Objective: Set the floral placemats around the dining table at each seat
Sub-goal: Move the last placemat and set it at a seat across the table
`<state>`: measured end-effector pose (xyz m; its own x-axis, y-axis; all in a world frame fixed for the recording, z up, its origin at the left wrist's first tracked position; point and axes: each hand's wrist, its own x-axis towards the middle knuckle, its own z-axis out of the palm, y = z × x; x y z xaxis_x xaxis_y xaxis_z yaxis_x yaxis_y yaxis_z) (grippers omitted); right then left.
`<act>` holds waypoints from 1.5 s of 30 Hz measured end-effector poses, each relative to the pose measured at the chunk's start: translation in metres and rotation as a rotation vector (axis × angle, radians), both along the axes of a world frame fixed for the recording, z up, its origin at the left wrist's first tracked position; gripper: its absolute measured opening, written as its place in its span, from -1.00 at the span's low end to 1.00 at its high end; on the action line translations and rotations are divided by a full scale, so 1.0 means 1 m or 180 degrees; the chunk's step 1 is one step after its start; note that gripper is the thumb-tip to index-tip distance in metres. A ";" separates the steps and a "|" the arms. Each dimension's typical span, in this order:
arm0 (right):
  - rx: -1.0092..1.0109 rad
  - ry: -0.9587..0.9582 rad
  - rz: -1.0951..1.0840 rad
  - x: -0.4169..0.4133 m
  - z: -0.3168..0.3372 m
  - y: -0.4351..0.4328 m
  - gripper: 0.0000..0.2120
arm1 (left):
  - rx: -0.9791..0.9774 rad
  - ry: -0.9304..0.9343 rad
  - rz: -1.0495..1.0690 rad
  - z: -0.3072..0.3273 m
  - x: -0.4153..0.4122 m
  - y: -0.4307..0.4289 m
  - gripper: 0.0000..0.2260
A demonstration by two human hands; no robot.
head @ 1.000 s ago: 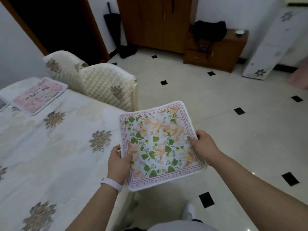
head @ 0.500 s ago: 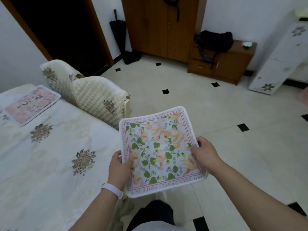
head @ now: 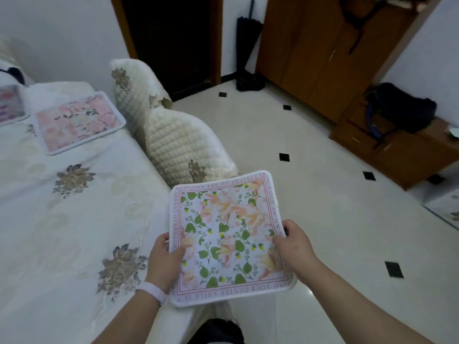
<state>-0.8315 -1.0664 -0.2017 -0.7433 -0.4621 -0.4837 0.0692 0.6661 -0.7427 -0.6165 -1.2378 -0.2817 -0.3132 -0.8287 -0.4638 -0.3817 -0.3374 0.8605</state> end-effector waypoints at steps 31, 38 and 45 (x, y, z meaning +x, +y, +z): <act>0.0135 -0.0429 0.2465 0.015 -0.067 -0.319 -0.77 | -0.0009 -0.0633 0.2263 0.020 0.081 -0.146 -0.68; 0.0385 -0.0501 0.2562 0.012 -0.094 -0.361 -0.86 | 0.0170 -0.0998 0.2392 0.003 0.070 -0.185 -0.70; 0.0387 -0.0647 0.2544 0.017 -0.105 -0.380 -0.83 | 0.0151 -0.1076 0.2394 -0.005 0.078 -0.215 -0.65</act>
